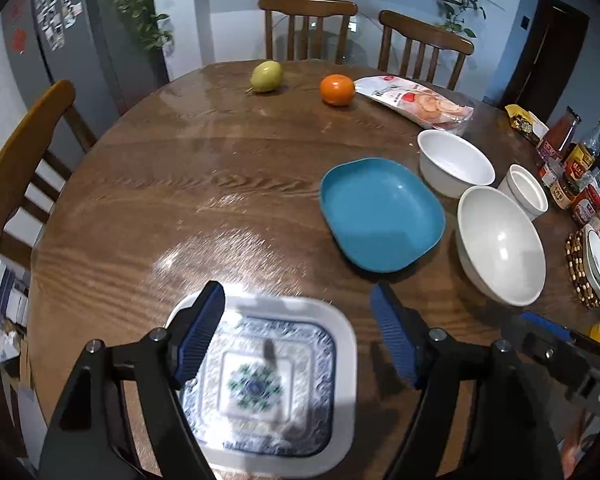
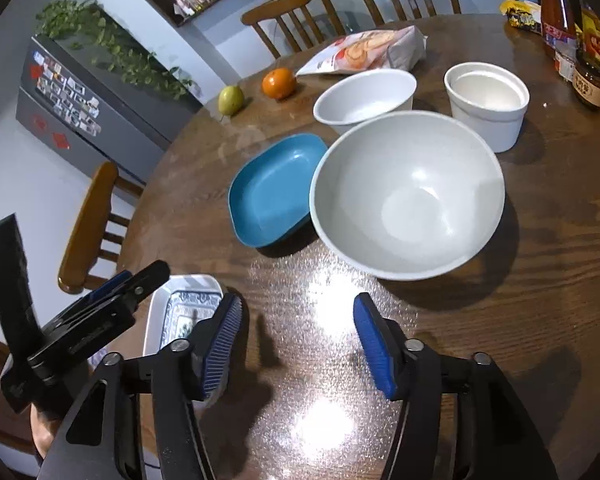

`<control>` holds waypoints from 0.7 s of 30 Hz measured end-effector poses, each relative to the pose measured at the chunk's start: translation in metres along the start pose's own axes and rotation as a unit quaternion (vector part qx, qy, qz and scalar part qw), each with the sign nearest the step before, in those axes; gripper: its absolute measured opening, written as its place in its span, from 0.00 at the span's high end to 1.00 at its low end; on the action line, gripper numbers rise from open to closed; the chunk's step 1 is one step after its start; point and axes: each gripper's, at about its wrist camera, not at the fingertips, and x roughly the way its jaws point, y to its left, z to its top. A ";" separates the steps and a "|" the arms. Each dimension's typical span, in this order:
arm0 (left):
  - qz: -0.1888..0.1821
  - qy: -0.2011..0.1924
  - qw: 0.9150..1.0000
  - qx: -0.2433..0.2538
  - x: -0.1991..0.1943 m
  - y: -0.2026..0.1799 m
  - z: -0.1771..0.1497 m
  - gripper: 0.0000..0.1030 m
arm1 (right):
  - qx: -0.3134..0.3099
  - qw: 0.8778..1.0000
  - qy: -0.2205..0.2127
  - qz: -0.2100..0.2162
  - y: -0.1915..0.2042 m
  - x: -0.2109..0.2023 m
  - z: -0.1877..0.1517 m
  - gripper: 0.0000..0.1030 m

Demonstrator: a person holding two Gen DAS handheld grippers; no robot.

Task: Organize plates and bowls
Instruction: 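Move both grippers to the teal-blue plate and close them on its rim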

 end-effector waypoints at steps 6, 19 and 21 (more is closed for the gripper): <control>-0.006 0.016 1.000 0.007 0.020 -0.010 0.019 0.26 | -0.010 1.000 -0.022 0.005 0.003 -0.004 0.009 0.30; -0.025 0.062 0.997 0.025 0.076 -0.027 0.056 0.32 | -0.002 0.999 -0.044 -0.018 -0.004 -0.003 0.021 0.26; -0.025 0.071 0.997 0.032 0.086 -0.030 0.060 0.41 | 0.001 0.999 -0.043 -0.023 -0.006 -0.001 0.022 0.26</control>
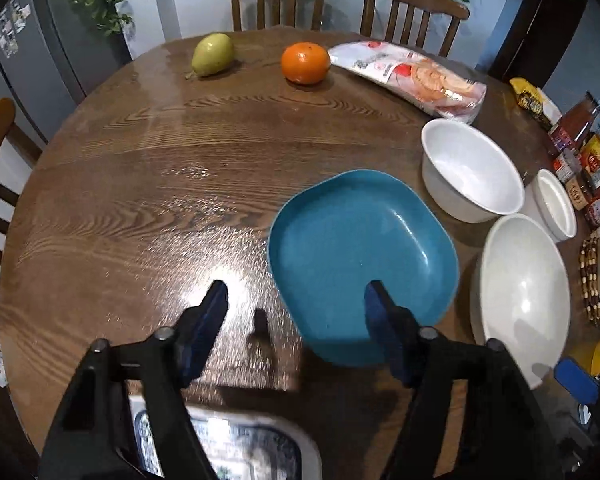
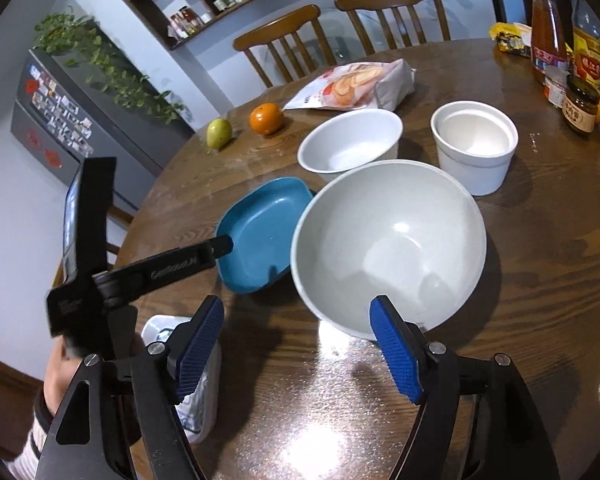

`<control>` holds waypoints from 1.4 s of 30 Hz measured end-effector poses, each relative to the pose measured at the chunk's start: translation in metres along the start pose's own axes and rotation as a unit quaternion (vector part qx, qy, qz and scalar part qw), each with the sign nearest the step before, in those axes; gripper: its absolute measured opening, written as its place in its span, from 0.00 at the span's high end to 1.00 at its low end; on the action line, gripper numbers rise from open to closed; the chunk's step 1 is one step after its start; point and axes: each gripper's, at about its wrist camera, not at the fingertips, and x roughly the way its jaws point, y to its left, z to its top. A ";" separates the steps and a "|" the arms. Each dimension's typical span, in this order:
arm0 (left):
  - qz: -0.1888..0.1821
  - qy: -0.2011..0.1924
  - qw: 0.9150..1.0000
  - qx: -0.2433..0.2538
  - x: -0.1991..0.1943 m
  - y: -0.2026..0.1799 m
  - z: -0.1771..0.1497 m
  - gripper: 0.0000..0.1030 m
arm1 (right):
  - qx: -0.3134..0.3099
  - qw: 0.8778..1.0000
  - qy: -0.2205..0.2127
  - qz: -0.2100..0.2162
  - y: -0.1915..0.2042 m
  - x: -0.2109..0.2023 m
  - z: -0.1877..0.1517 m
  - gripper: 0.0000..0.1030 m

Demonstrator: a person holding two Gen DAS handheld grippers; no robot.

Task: Organize plates and bowls
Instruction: 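Move both grippers to the teal-blue plate and close them on its rim, then lift the teal-blue plate and carry it toward the stacked patterned plates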

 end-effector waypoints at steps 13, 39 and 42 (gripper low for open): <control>-0.014 0.049 0.999 0.006 0.043 0.009 0.017 0.90 | -0.019 1.000 -0.004 -0.018 0.010 0.012 0.011 0.26; 0.020 0.052 0.998 0.026 0.027 0.097 0.004 0.89 | -0.176 0.979 0.084 -0.054 0.105 0.147 0.040 0.33; 0.015 0.052 0.998 0.025 0.027 0.098 0.003 0.89 | -0.187 0.976 0.091 -0.063 0.110 0.157 0.040 0.38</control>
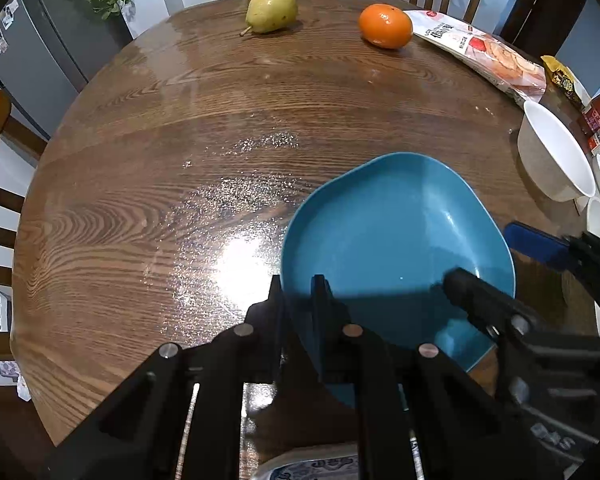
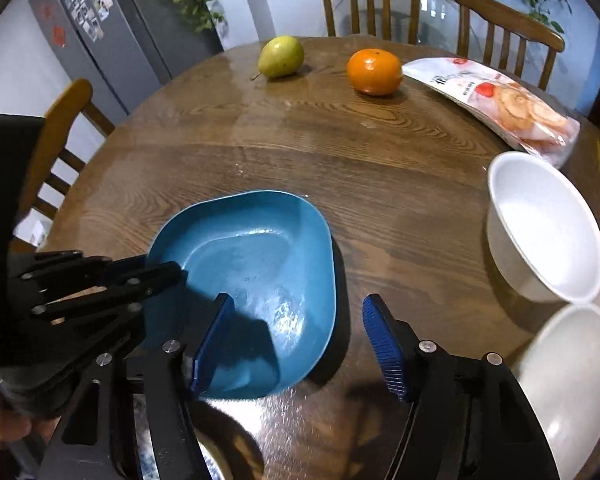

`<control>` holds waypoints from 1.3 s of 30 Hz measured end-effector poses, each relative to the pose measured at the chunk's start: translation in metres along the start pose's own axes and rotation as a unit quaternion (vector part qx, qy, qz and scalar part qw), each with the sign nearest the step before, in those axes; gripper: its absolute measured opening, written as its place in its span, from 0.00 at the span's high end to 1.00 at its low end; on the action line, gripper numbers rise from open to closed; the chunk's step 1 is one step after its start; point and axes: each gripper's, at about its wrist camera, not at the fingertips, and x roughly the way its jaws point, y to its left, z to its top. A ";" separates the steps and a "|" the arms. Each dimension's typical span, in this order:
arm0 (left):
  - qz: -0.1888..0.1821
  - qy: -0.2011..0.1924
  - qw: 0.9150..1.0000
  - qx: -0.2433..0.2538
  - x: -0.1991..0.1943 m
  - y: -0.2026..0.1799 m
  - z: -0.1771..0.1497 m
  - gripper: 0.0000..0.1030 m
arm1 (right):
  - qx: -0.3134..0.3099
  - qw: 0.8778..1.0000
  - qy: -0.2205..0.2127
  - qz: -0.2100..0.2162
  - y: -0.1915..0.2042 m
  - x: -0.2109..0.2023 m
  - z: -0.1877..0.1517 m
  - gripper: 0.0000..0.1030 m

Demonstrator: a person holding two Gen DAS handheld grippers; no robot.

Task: Organize plates and bowls
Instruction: 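Lift the teal-blue plate and carry it toward the stacked patterned plates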

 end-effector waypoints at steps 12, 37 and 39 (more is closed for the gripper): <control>0.000 -0.004 1.000 0.000 -0.001 -0.001 -0.002 0.89 | -0.012 1.000 0.014 -0.014 0.002 0.015 0.001 0.74; 0.016 -0.042 0.999 -0.023 -0.014 0.000 0.002 0.90 | 0.014 1.000 -0.008 0.002 -0.005 0.002 0.002 0.91; 0.020 -0.053 0.998 -0.024 -0.021 0.000 0.002 0.90 | 0.017 1.000 -0.015 0.007 -0.005 -0.004 0.001 0.92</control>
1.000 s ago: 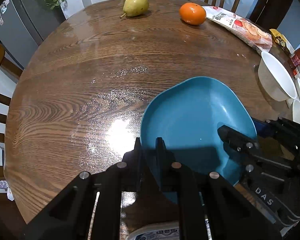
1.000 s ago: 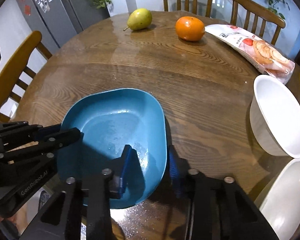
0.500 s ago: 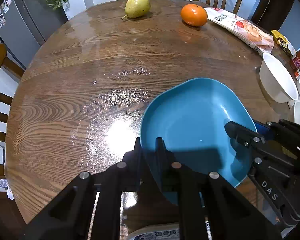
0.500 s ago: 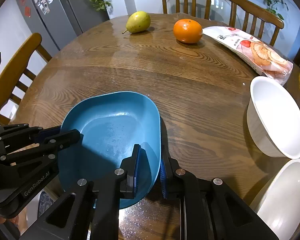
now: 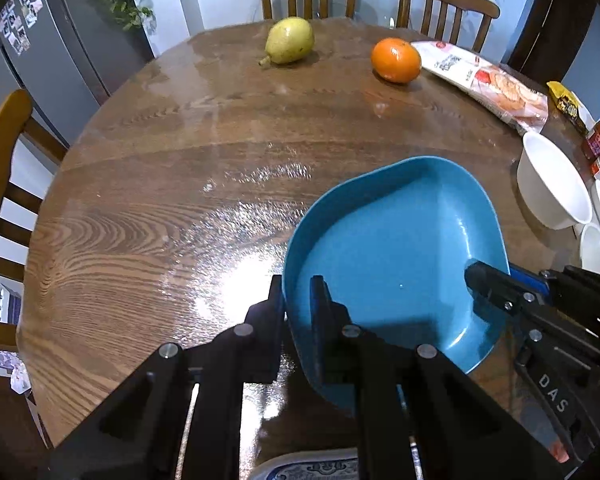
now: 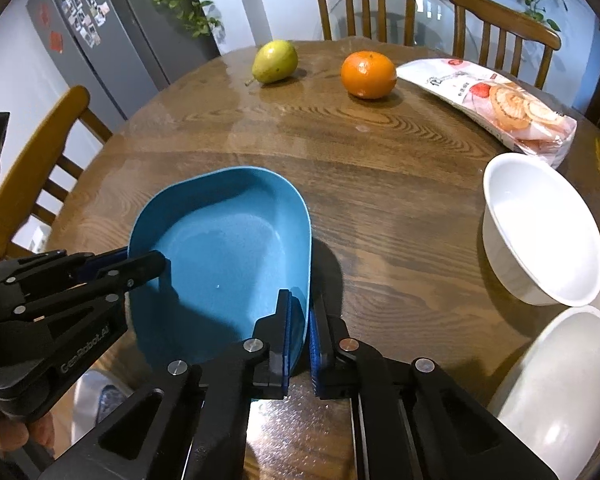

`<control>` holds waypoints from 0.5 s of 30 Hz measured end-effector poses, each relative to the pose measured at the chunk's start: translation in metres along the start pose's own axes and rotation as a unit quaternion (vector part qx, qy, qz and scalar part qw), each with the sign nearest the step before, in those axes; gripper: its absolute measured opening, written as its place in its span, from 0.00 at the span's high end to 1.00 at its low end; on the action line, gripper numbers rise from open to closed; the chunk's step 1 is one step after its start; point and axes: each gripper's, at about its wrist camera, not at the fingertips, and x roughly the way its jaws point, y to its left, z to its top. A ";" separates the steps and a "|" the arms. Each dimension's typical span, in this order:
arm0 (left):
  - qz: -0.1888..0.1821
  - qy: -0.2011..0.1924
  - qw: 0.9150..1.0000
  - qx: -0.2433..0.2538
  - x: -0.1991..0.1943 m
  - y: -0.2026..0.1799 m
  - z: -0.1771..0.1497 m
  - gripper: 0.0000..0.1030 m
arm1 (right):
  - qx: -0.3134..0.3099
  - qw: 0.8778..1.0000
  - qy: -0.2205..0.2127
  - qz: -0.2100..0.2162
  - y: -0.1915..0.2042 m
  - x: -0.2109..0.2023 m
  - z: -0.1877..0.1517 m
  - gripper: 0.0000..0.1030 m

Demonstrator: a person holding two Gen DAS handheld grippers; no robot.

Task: Organize plates and bowls
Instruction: 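Lift the teal-blue plate and carry it toward the stacked patterned plates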

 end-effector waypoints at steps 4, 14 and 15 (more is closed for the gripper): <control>0.004 -0.018 1.000 -0.001 -0.013 -0.001 -0.001 0.90 | 0.012 1.000 -0.013 0.015 -0.001 -0.015 -0.003 0.93; 0.010 -0.056 0.998 -0.007 -0.057 -0.006 -0.014 0.90 | 0.020 0.998 -0.039 0.047 0.002 -0.055 -0.014 0.94; 0.011 -0.059 0.998 -0.008 -0.061 -0.006 -0.015 0.90 | 0.019 0.998 -0.041 0.049 0.003 -0.058 -0.015 0.94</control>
